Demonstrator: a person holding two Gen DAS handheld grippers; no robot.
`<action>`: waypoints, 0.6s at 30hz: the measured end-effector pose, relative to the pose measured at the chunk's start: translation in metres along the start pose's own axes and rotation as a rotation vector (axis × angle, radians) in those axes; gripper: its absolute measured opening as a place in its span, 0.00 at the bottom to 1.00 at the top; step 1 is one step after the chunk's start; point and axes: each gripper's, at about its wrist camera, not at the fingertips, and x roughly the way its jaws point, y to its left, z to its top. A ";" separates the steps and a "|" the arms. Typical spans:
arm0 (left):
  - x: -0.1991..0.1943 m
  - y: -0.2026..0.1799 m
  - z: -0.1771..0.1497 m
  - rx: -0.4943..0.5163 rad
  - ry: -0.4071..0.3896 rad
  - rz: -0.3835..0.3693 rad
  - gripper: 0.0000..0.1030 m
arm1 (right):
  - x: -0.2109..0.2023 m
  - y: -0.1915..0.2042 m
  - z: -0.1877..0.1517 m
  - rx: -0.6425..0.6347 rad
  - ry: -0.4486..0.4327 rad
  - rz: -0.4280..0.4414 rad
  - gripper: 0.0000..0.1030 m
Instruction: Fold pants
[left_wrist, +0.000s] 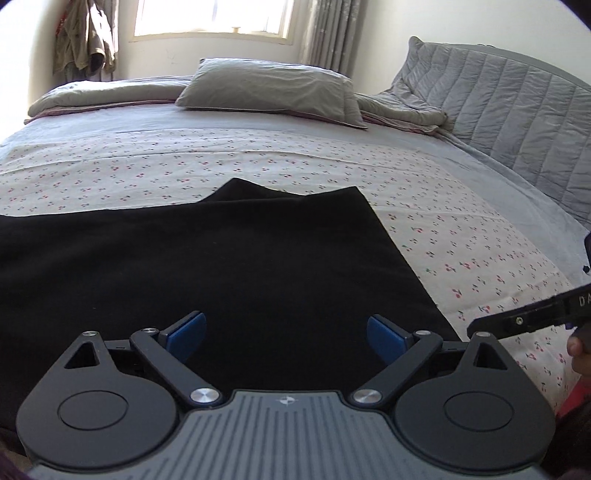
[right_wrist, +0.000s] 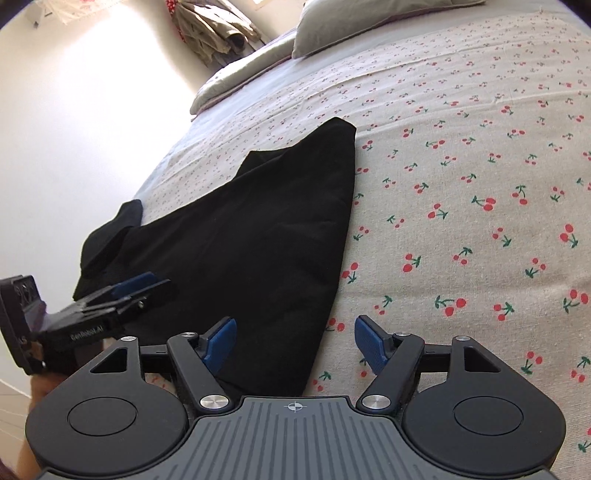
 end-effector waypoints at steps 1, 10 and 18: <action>0.001 -0.005 -0.005 0.016 0.000 -0.021 0.94 | 0.001 -0.002 -0.002 0.015 0.016 0.011 0.61; -0.002 -0.054 -0.042 0.308 -0.031 -0.100 0.94 | 0.008 -0.007 -0.021 0.029 0.098 0.077 0.25; -0.013 -0.085 -0.056 0.493 -0.118 -0.213 0.94 | -0.005 -0.005 -0.011 0.070 0.088 0.166 0.23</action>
